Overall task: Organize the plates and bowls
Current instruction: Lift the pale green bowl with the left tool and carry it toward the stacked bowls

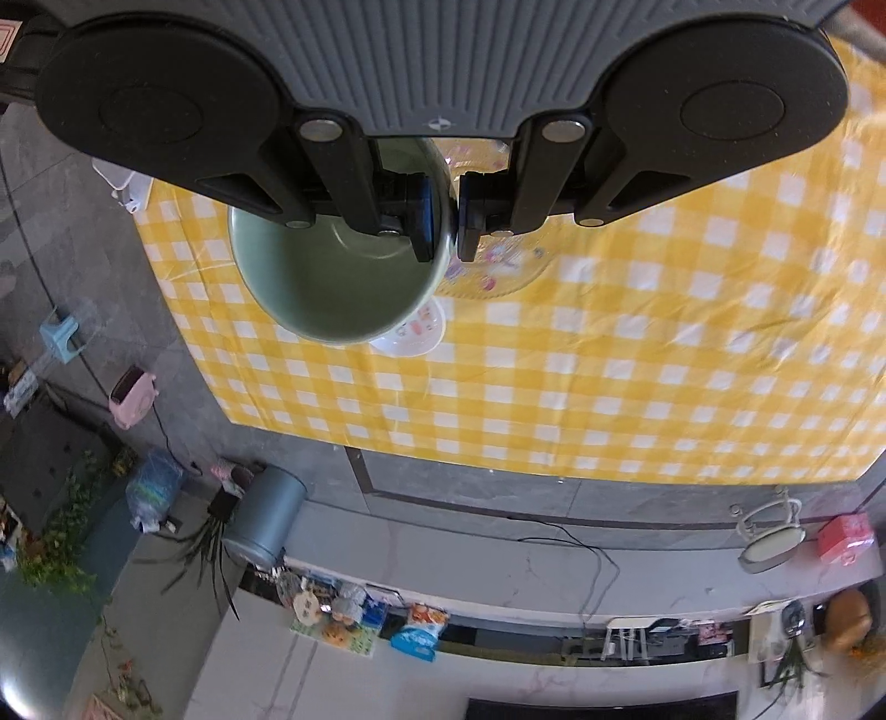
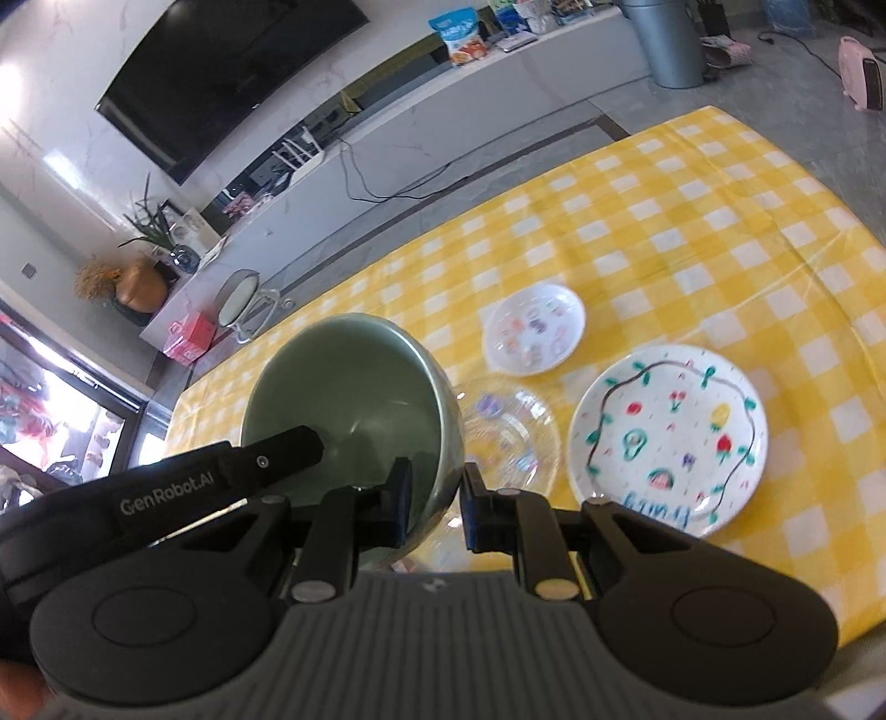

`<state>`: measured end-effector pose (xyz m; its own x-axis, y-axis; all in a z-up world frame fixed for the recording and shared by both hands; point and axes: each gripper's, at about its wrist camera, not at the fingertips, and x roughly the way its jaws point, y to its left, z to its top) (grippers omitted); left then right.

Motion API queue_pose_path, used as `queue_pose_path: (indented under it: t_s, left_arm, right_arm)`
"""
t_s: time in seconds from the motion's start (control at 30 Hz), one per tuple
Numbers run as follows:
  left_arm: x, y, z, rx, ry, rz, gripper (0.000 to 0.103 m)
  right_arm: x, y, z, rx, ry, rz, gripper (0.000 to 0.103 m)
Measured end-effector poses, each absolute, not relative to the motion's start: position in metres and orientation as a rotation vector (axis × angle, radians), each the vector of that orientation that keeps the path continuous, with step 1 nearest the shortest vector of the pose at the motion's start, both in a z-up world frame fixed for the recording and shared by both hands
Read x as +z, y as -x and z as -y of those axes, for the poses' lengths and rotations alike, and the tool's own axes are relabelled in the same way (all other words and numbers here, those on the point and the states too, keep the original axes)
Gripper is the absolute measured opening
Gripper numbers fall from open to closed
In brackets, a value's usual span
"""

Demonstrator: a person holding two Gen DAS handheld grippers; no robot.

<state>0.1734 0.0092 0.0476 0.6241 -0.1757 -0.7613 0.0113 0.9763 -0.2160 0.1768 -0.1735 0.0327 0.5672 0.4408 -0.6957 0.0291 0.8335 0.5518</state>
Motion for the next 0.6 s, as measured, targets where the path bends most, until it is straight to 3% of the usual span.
queue_pose_path:
  t_s: [0.6]
  left_arm:
    - [0.025,-0.108,-0.072,-0.086,0.332,-0.922,0.008]
  right_arm:
    - [0.023,-0.112,0.133,0.307,-0.560,-0.999,0.016]
